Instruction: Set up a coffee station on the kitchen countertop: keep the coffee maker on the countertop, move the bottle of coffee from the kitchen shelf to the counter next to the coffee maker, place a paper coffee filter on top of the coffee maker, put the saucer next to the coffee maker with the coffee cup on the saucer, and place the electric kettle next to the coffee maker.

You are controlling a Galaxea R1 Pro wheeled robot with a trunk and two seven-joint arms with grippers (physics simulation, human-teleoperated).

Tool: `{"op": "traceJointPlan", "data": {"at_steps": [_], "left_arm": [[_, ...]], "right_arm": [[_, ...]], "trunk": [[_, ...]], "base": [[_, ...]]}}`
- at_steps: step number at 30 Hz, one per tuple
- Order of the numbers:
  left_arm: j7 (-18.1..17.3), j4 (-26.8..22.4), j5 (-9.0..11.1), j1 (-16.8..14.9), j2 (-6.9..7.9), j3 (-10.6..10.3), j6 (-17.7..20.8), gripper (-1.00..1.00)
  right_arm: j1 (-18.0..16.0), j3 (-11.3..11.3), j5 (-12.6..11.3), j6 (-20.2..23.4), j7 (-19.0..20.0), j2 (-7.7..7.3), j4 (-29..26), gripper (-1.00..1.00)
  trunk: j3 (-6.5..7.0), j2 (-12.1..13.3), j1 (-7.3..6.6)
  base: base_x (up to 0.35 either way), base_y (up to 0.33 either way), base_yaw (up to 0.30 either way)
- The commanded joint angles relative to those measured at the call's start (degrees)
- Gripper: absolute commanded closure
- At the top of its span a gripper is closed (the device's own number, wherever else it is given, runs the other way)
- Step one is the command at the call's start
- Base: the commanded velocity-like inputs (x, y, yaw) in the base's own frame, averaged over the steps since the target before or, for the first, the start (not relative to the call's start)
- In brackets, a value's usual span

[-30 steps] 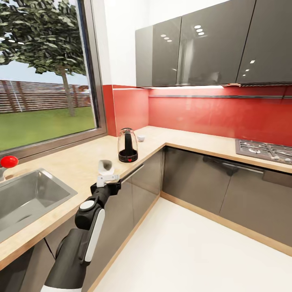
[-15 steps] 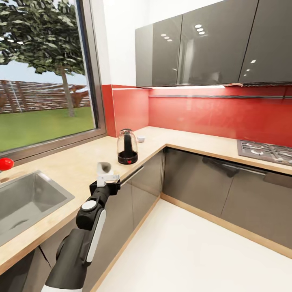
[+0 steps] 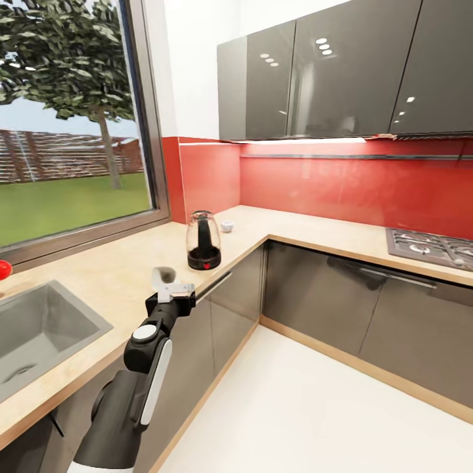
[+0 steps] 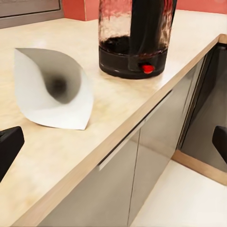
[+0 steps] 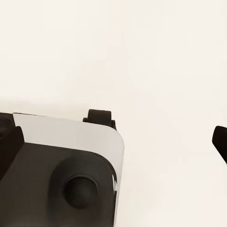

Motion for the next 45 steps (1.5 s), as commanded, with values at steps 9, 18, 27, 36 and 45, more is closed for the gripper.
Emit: {"op": "traceJointPlan", "data": {"at_steps": [9, 18, 27, 36, 45], "left_arm": [[0.1, -0.1, -0.4, 0.0, 0.00, -0.1, 0.4, -1.00], [0.1, -0.1, -0.4, 0.0, 0.00, -0.1, 0.4, -1.00], [0.1, -0.1, -0.4, 0.0, 0.00, -0.1, 0.4, -1.00], [0.1, 0.0, -0.4, 0.0, 0.00, 0.0, 0.4, -1.00], [0.1, 0.1, -0.3, 0.0, 0.00, 0.0, 0.4, -1.00]], "right_arm": [[0.0, 0.1, 0.4, -0.2, 0.0, -0.02, 0.0, -1.00], [0.0, 0.1, 0.4, -0.2, 0.0, -0.04, 0.0, -1.00], [0.0, 0.1, 0.4, -0.2, 0.0, -0.07, 0.0, -1.00], [0.0, 0.1, 0.4, -0.2, 0.0, -0.08, 0.0, -1.00], [0.0, 0.1, 0.4, -0.2, 0.0, -0.08, 0.0, -1.00]], "trunk": [[-0.06, 0.0, 0.00], [-0.06, 0.0, 0.00], [-0.06, 0.0, 0.00], [-0.06, 0.0, 0.00], [-0.06, 0.0, 0.00]], "base": [[0.092, -0.040, 0.000], [0.092, -0.018, 0.000], [0.070, 0.013, 0.000], [0.054, 0.042, 0.000], [0.004, 0.003, 0.000]]}}
